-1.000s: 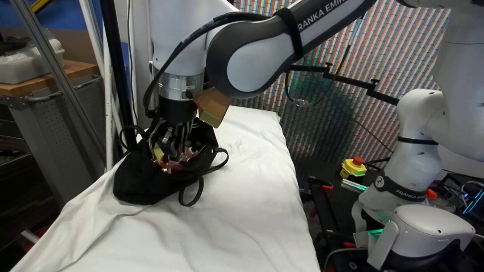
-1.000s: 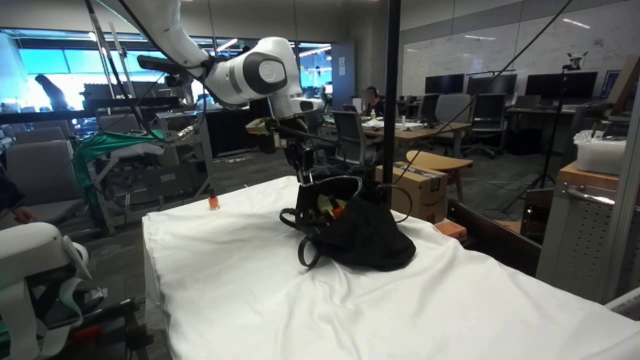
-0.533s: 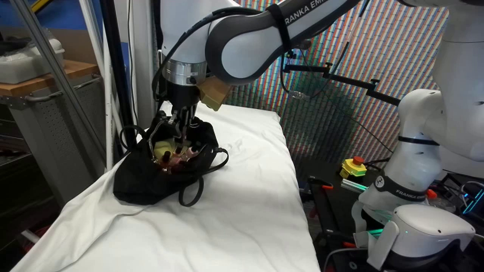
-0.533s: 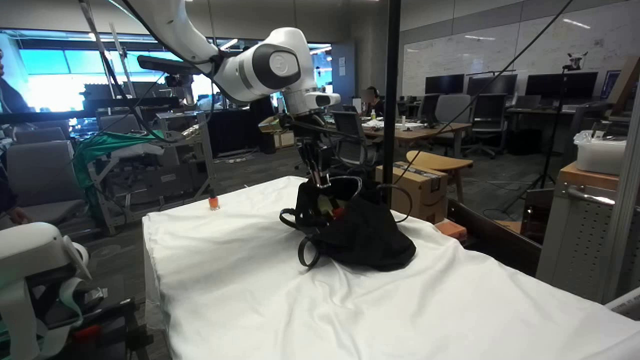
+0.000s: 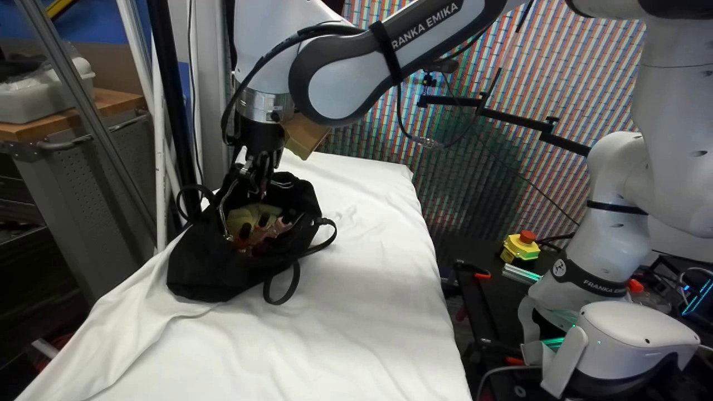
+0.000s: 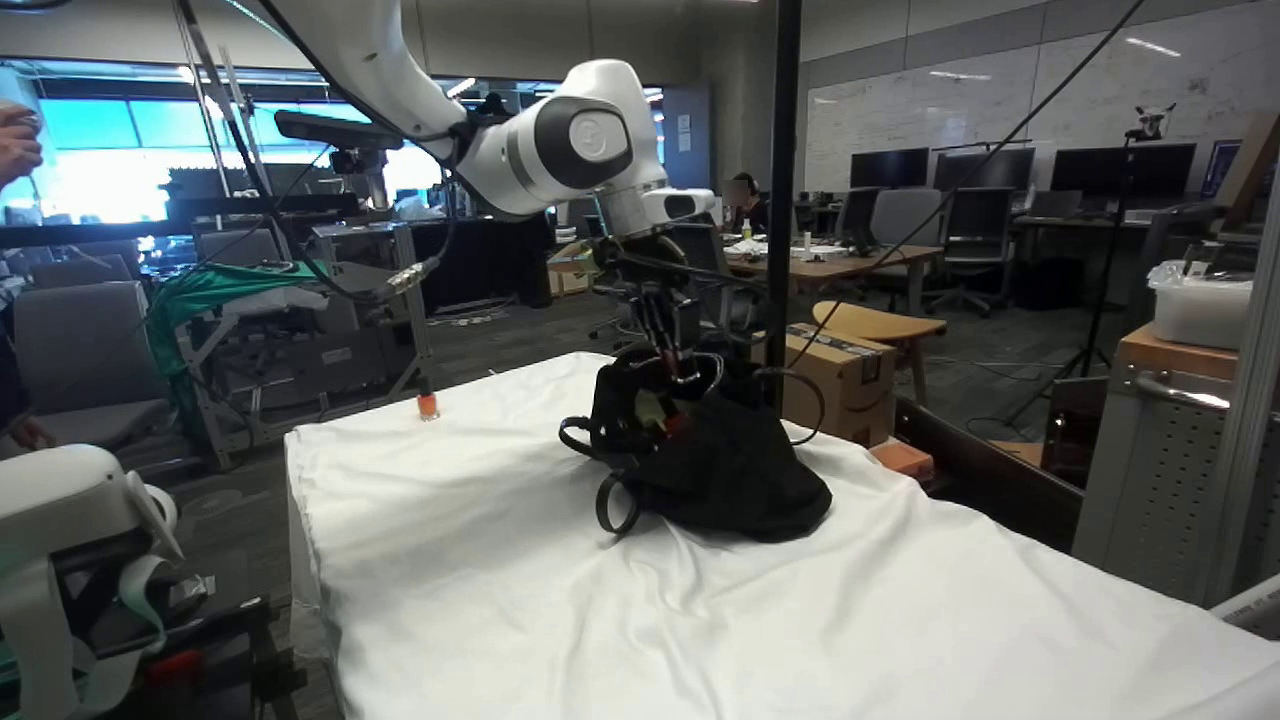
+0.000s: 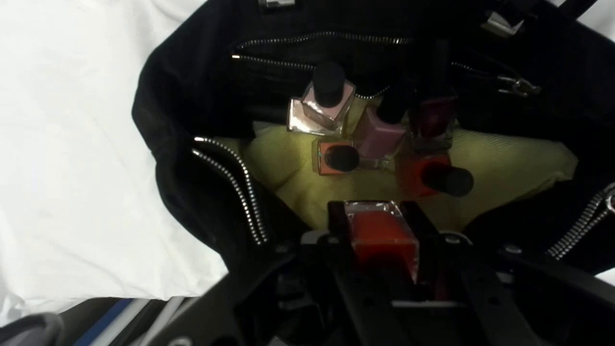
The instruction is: Pick up the nail polish and put them in the bag
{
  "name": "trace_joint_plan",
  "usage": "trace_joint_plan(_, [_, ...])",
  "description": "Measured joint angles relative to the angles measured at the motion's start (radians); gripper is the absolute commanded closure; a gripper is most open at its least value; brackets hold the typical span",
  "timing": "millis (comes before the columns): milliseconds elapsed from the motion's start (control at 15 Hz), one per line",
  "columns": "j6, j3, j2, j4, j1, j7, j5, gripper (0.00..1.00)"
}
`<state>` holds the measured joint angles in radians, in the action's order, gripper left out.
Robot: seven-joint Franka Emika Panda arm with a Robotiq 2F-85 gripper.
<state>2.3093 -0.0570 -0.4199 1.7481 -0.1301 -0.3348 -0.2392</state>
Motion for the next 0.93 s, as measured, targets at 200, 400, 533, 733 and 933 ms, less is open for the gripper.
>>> trace_joint_plan(200, [0.005, -0.01, -0.044, -0.048, 0.003, 0.0, 0.0, 0.29])
trace_joint_plan(400, [0.005, -0.014, -0.08, -0.091, 0.008, 0.0, 0.0, 0.08])
trace_joint_plan(533, [0.005, -0.016, -0.095, -0.108, 0.009, 0.0, 0.0, 0.0])
trace_joint_plan(733, [0.004, -0.016, -0.103, -0.115, 0.008, 0.0, 0.0, 0.0])
trace_joint_plan(933, [-0.004, -0.015, -0.103, -0.115, 0.008, 0.002, 0.0, 0.0])
